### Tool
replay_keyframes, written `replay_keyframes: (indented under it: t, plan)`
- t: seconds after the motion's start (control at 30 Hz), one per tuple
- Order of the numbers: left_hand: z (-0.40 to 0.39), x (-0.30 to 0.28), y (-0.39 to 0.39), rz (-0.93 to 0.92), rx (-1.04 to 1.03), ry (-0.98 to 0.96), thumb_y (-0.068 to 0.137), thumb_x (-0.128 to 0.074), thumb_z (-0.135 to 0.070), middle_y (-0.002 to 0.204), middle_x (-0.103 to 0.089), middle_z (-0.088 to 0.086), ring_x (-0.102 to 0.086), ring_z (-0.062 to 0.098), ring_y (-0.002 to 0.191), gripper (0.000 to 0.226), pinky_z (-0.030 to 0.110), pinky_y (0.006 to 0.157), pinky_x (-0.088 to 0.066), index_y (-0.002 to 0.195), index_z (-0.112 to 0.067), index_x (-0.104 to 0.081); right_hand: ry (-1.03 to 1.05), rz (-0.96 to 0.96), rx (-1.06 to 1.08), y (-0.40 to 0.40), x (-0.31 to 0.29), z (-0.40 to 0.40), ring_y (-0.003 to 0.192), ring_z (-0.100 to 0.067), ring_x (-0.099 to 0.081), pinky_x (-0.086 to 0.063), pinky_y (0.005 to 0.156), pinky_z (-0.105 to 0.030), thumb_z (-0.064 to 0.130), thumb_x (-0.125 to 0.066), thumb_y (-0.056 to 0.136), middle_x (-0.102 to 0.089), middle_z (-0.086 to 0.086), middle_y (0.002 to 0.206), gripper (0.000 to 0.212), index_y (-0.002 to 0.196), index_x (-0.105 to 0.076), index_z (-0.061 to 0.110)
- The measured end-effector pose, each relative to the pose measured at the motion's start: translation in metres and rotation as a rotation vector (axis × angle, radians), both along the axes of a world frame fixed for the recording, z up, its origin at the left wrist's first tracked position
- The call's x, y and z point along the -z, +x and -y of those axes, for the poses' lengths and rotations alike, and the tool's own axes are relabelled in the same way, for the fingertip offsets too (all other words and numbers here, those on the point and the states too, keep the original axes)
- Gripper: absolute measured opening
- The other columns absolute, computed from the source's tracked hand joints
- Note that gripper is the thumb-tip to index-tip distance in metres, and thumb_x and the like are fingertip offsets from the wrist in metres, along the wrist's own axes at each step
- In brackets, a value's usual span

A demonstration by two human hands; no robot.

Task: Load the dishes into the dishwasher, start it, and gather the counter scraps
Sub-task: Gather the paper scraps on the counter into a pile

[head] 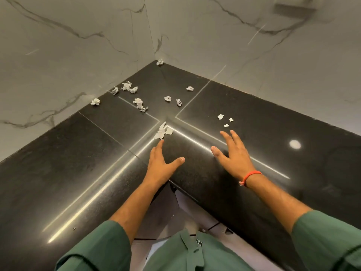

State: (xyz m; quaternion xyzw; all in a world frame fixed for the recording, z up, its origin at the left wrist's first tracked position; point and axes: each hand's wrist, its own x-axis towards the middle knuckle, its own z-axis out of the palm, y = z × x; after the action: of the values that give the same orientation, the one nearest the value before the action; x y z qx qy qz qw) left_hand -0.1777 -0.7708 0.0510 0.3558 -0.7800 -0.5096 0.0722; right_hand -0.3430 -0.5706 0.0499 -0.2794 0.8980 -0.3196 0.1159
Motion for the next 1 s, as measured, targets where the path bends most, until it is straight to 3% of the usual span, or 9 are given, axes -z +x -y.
replay_keyframes:
  t: [0.1,0.3,0.53,0.7,0.8,1.0]
  plan:
    - [0.008,0.008,-0.011,0.11,0.016,-0.061,0.06,-0.066,-0.079,0.168,-0.005,0.0,-0.007,0.02,0.155,0.119,0.054,0.123,-0.02,0.157,-0.043,-0.008,0.045,0.002,0.012,-0.014,0.012,-0.001,0.153,-0.023,-0.015,-0.02,0.121,-0.045,0.066,-0.049,0.093,-0.008,-0.004,0.168,0.075,0.157,-0.024,0.034]
    - [0.032,0.02,-0.03,0.203,0.042,-0.154,0.075,-0.075,-0.066,0.169,0.004,0.008,0.003,0.024,0.156,0.113,0.054,0.124,-0.012,0.159,-0.04,-0.004,0.195,-0.058,-0.027,-0.045,0.035,0.002,0.155,-0.026,-0.007,-0.016,0.123,-0.05,0.078,-0.039,0.086,-0.003,-0.009,0.168,0.087,0.159,-0.012,0.039]
    - [0.068,0.032,-0.052,0.242,0.041,-0.243,0.076,-0.074,-0.065,0.168,0.006,0.011,0.003,0.028,0.156,0.113,0.053,0.125,-0.009,0.159,-0.039,-0.001,0.35,-0.162,-0.018,-0.099,0.037,0.018,0.155,-0.025,0.0,-0.008,0.124,-0.049,0.073,-0.044,0.089,0.003,-0.006,0.169,0.089,0.16,-0.002,0.037]
    - [0.095,0.047,-0.055,0.241,0.066,-0.353,0.079,-0.073,-0.062,0.169,0.004,0.007,0.007,0.022,0.156,0.112,0.048,0.126,-0.006,0.16,-0.037,0.0,0.44,-0.137,0.075,-0.128,0.048,0.036,0.155,-0.026,-0.002,-0.009,0.125,-0.049,0.073,-0.035,0.092,-0.001,-0.008,0.169,0.088,0.161,-0.003,0.028]
    - [0.106,0.053,-0.054,0.226,0.112,-0.433,0.08,-0.065,-0.071,0.17,0.004,0.002,0.01,0.018,0.155,0.108,0.045,0.126,-0.003,0.16,-0.038,0.0,0.484,-0.159,0.063,-0.14,0.055,0.06,0.155,-0.025,0.002,-0.006,0.126,-0.048,0.074,-0.023,0.093,0.002,-0.008,0.169,0.091,0.161,-0.002,0.017]
    - [0.119,0.062,-0.054,0.216,0.164,-0.562,0.082,-0.05,-0.08,0.17,0.001,-0.002,0.01,0.013,0.155,0.101,0.042,0.127,-0.003,0.161,-0.037,-0.002,0.421,-0.334,-0.173,-0.121,0.061,0.139,0.155,-0.026,-0.009,-0.013,0.124,-0.048,0.068,-0.014,0.096,-0.013,-0.009,0.168,0.087,0.16,-0.015,0.009]
